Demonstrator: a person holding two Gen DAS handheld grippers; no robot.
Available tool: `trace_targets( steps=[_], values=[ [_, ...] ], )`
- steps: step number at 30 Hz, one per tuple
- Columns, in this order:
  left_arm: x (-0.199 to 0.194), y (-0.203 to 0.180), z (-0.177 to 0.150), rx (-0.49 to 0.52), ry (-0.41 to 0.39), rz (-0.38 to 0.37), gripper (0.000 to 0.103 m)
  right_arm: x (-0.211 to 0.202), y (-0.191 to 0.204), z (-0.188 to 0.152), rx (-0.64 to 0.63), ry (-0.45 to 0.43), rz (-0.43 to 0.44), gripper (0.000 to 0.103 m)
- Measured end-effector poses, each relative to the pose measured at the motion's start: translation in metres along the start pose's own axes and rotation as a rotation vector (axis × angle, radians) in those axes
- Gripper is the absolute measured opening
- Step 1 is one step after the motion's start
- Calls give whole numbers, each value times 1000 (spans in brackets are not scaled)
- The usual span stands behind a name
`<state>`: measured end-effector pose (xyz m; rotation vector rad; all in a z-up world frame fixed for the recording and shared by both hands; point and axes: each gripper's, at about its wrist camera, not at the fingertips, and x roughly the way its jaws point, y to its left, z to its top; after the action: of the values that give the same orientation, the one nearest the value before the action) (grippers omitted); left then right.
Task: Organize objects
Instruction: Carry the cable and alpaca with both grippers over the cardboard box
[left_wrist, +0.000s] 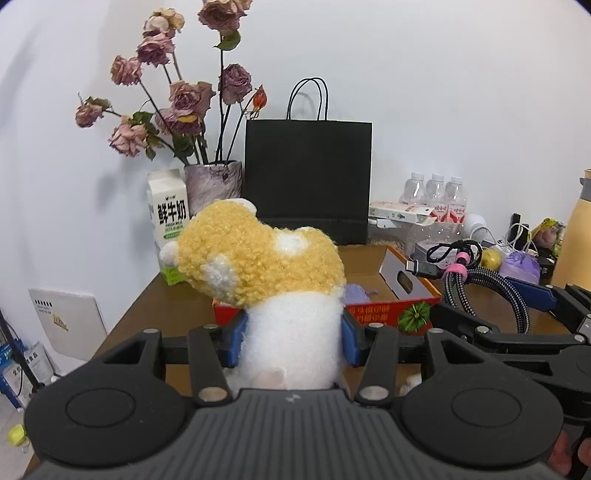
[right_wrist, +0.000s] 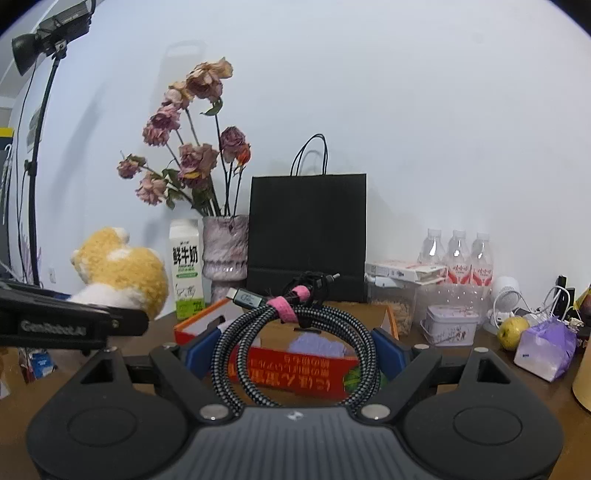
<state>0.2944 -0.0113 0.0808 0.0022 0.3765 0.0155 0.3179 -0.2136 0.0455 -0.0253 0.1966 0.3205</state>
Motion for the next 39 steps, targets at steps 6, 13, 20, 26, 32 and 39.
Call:
trace_targets(
  steps=[6, 13, 20, 26, 32, 39],
  values=[
    [19, -4, 14, -23, -39, 3, 50, 27, -3, 15, 11, -13, -7, 86],
    [58, 0, 38, -96, -54, 32, 50, 67, -10, 26, 27, -20, -20, 86],
    [93, -1, 51, -102, -58, 17, 50, 102, -17, 35, 43, -17, -19, 86],
    [124, 2, 59, -116, -35, 5, 50, 134, -24, 40, 35, -5, -34, 86],
    [153, 8, 65, -125, -14, 10, 50, 163, -29, 41, 28, 11, -44, 86],
    [184, 14, 66, -133, 27, 7, 50, 191, -34, 39, 18, 40, -52, 86]
  ],
)
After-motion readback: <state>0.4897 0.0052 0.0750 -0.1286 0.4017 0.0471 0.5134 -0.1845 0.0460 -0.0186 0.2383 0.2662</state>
